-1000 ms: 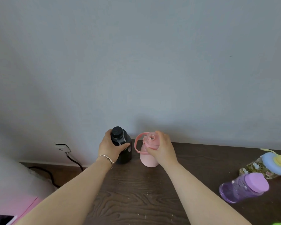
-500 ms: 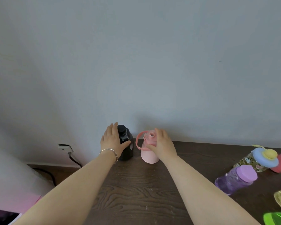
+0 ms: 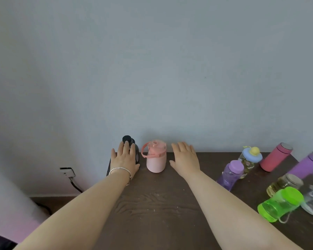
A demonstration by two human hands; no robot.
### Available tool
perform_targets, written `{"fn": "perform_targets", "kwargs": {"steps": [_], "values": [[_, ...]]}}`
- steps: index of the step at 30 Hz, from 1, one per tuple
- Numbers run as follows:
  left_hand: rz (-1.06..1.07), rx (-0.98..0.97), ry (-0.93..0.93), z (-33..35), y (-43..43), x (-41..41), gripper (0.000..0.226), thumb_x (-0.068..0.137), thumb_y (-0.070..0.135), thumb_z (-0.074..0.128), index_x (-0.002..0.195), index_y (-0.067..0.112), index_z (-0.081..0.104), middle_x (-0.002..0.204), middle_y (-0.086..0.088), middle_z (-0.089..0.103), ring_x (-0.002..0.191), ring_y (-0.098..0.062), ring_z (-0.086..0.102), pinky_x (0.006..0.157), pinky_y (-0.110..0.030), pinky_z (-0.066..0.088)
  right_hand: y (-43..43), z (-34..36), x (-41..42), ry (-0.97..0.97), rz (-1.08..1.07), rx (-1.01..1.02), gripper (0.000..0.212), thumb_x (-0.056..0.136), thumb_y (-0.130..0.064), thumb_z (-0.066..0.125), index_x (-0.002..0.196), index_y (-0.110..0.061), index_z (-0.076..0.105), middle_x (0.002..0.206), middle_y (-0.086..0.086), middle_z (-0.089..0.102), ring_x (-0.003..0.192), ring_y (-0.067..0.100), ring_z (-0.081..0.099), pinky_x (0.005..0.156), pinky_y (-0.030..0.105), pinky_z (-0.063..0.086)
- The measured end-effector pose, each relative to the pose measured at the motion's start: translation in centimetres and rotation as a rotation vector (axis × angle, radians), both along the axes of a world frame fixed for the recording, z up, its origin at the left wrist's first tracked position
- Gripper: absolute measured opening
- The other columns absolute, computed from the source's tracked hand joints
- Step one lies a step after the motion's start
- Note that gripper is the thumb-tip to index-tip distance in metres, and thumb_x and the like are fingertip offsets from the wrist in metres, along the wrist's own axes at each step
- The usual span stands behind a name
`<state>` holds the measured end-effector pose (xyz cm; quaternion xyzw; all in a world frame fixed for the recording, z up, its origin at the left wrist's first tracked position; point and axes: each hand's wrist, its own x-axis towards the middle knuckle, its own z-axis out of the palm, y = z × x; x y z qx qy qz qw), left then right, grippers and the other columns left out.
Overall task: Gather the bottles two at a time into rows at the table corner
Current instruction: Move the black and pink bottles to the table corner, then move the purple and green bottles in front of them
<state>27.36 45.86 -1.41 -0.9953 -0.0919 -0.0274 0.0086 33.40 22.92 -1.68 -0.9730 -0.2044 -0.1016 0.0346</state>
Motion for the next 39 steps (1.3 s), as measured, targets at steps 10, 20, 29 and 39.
{"fn": "perform_targets", "kwargs": {"steps": [10, 20, 29, 39], "values": [[0.01, 0.034, -0.008, 1.5, -7.8, -3.9, 0.089, 0.09, 0.053, 0.051, 0.154, 0.021, -0.001, 0.162, -0.007, 0.007, 0.15, -0.026, 0.002, 0.118, -0.049, 0.012, -8.6, 1.4, -3.5, -0.006, 0.018, -0.005, 0.064, 0.092, -0.039, 0.06, 0.145, -0.015, 0.034, 0.147, 0.009, 0.041, 0.144, 0.031, 0.024, 0.118, 0.047, 0.017], [0.01, 0.062, 0.039, 1.1, -24.1, -4.6, 0.087, 0.092, 0.054, 0.048, 0.154, 0.016, 0.001, 0.162, -0.007, 0.002, 0.15, -0.028, -0.001, 0.118, -0.049, 0.012, -25.3, 1.0, -3.6, 0.022, 0.016, 0.046, 0.071, 0.085, -0.041, 0.067, 0.144, -0.014, 0.038, 0.141, 0.006, 0.047, 0.14, 0.029, 0.034, 0.116, 0.047, 0.025], [-0.037, 0.0, 0.046, 0.9, -34.9, -2.3, 0.085, 0.093, 0.052, 0.049, 0.154, 0.017, 0.002, 0.163, -0.006, 0.003, 0.15, -0.025, 0.001, 0.12, -0.047, 0.012, -36.3, 0.2, -3.7, 0.042, -0.081, 0.102, 0.077, 0.082, -0.044, 0.069, 0.145, -0.014, 0.038, 0.144, 0.01, 0.047, 0.136, 0.031, 0.039, 0.114, 0.049, 0.027], [-0.169, -0.092, 0.059, -0.6, -40.0, 2.8, 0.086, 0.088, 0.052, 0.058, 0.152, 0.018, 0.011, 0.16, -0.007, 0.014, 0.148, -0.027, 0.009, 0.119, -0.046, 0.018, -42.8, -2.3, -4.4, 0.129, -0.268, 0.198, 0.08, 0.082, -0.053, 0.067, 0.145, -0.014, 0.037, 0.14, 0.01, 0.048, 0.134, 0.032, 0.04, 0.109, 0.043, 0.033]]}}
